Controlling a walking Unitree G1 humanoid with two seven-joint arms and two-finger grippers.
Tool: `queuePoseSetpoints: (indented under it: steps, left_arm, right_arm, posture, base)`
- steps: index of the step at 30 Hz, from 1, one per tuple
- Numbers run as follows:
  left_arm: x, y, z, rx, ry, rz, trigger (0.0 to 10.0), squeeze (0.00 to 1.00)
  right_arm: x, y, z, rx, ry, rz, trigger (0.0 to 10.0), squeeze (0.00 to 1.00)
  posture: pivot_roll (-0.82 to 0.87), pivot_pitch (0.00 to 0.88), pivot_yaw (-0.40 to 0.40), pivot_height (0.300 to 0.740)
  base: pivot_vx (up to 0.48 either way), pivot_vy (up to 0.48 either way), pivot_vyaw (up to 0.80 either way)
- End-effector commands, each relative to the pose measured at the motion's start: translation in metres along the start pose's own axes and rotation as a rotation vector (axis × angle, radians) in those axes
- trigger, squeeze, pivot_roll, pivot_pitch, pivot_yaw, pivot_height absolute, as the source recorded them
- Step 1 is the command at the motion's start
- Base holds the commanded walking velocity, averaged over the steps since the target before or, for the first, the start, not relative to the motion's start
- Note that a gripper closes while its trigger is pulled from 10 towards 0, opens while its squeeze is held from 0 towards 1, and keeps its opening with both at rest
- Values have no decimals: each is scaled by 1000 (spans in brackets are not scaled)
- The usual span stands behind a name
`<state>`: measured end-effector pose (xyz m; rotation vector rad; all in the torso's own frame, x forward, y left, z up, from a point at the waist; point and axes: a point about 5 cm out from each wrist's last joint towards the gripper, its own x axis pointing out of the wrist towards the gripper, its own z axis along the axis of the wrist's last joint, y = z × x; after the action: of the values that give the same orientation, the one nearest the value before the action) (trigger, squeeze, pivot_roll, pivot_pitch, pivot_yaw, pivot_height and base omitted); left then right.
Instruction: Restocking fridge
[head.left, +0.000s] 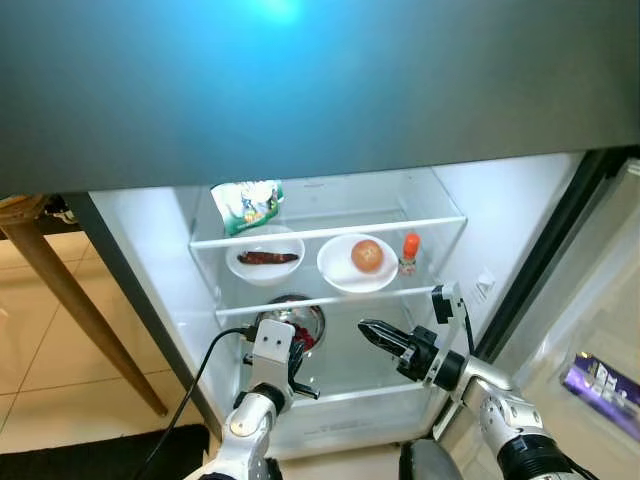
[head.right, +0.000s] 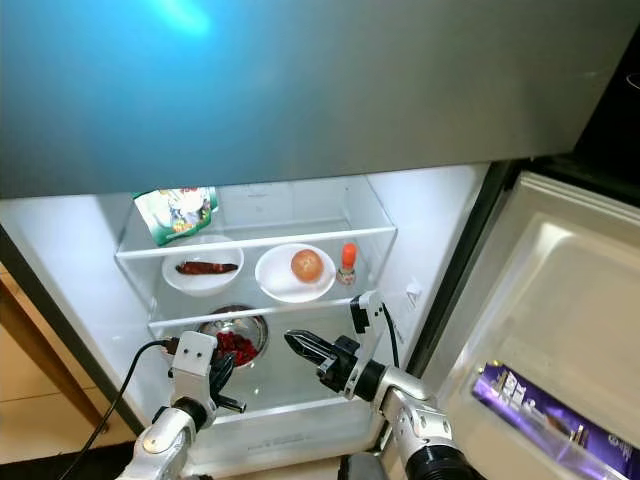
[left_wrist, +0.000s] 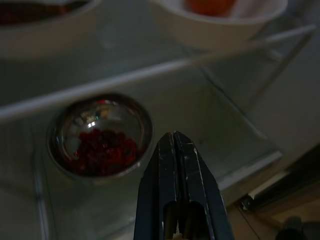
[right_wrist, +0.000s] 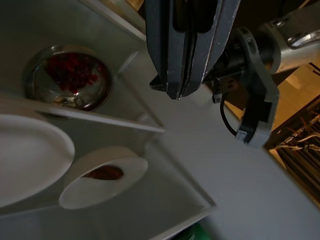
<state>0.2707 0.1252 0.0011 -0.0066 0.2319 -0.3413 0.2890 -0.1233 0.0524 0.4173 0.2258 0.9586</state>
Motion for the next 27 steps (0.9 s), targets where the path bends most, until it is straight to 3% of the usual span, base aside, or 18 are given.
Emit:
queuePoseSetpoints:
  steps: [1, 11, 27]
  left_arm:
    - [-3, 5, -3, 30, 19, -9, 10000, 0]
    - [-3, 1, -8, 46, 58, -21, 10000, 0]
    - [-13, -3, -29, 51, 168, -74, 10000, 0]
  right_arm:
    - [-6, -6, -14, 8, 60, -74, 10000, 0]
    - [-24, -13, -36, 108, 86, -157, 10000, 0]
    - [-52, -19, -71, 172, 203, -307, 10000, 0]
  posture:
    - [-90, 0, -19, 672]
    - [-92, 0, -18, 677]
    - [-92, 0, -18, 740]
  base:
    - [0, 0, 0]
    - [0, 0, 0]
    - [0, 0, 0]
